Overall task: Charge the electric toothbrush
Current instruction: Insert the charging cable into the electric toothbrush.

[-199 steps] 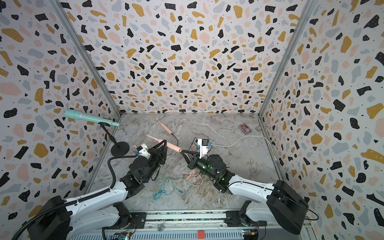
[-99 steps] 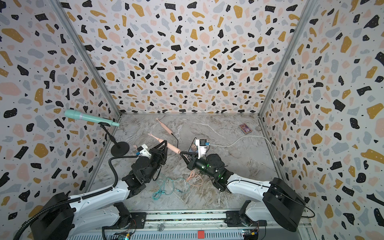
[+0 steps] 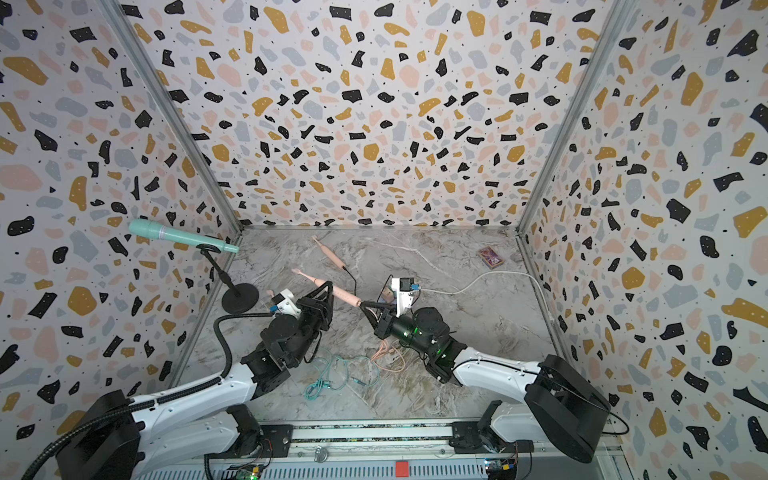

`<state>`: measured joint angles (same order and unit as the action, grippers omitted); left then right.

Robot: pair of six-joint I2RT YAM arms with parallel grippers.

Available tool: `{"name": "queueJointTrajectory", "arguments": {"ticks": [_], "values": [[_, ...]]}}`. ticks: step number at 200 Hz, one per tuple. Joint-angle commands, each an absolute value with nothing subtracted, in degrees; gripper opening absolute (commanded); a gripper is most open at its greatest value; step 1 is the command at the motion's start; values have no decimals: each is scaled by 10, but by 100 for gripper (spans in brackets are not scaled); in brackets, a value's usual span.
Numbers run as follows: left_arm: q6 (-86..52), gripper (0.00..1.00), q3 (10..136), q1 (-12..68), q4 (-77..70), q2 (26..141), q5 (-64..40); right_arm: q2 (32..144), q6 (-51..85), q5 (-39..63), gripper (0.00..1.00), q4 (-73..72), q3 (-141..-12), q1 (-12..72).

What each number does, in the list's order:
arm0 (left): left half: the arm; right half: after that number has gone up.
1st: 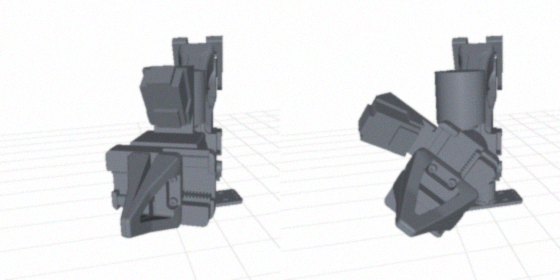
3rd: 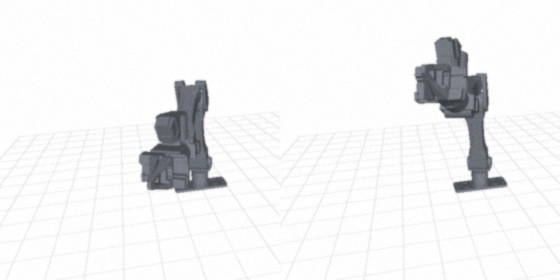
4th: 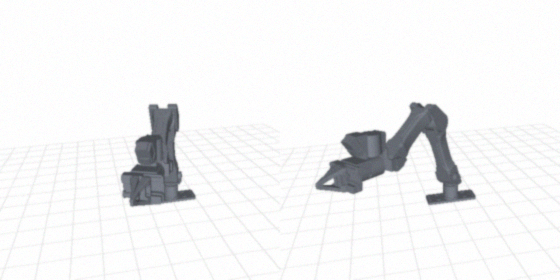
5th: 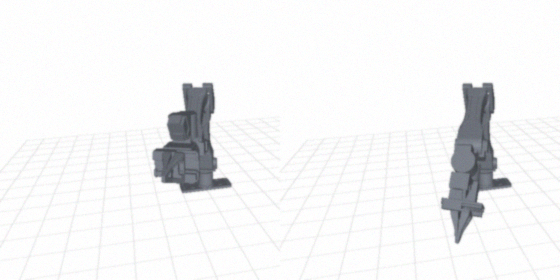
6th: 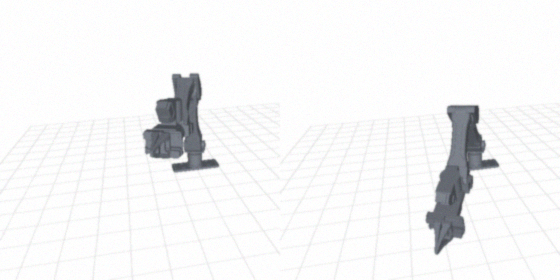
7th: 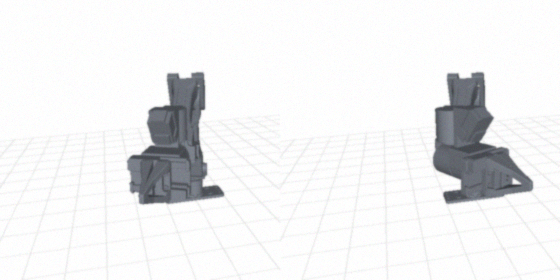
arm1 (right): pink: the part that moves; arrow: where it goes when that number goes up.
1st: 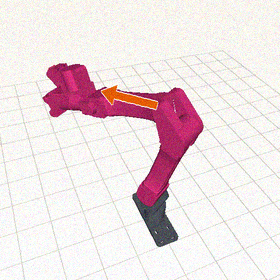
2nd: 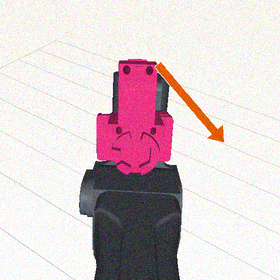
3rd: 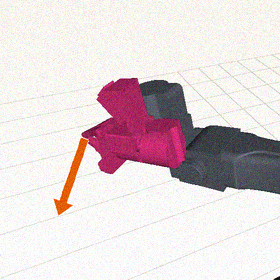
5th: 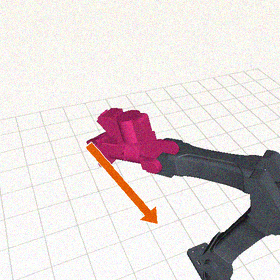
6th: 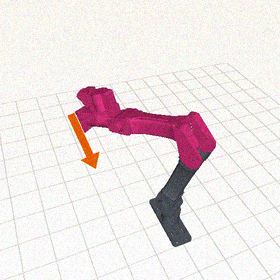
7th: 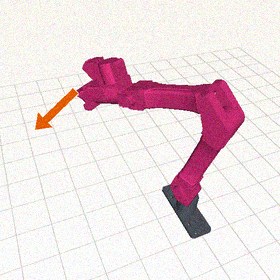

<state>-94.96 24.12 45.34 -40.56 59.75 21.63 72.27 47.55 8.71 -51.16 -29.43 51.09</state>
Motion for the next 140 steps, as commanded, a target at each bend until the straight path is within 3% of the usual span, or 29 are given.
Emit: {"name": "queueJointTrajectory", "arguments": {"ticks": [1, 35, 56, 93, 140], "values": [[-938, 0, 271, 431, -401, 560, 75, 682, 439, 65, 32, -431, -301, 528], [-888, 0, 309, 302, -281, 559, 46, 592, 414, 23, 61, -334, -278, 535], [-851, 0, 346, 227, -259, 608, 10, 520, 394, -20, 73, -269, -265, 535], [-782, 0, 420, 170, -215, 709, -18, 405, 337, -103, 83, -107, -289, 534], [-685, 0, 534, 109, -73, 855, -53, 337, 304, -99, 86, -20, -296, 531]]}}
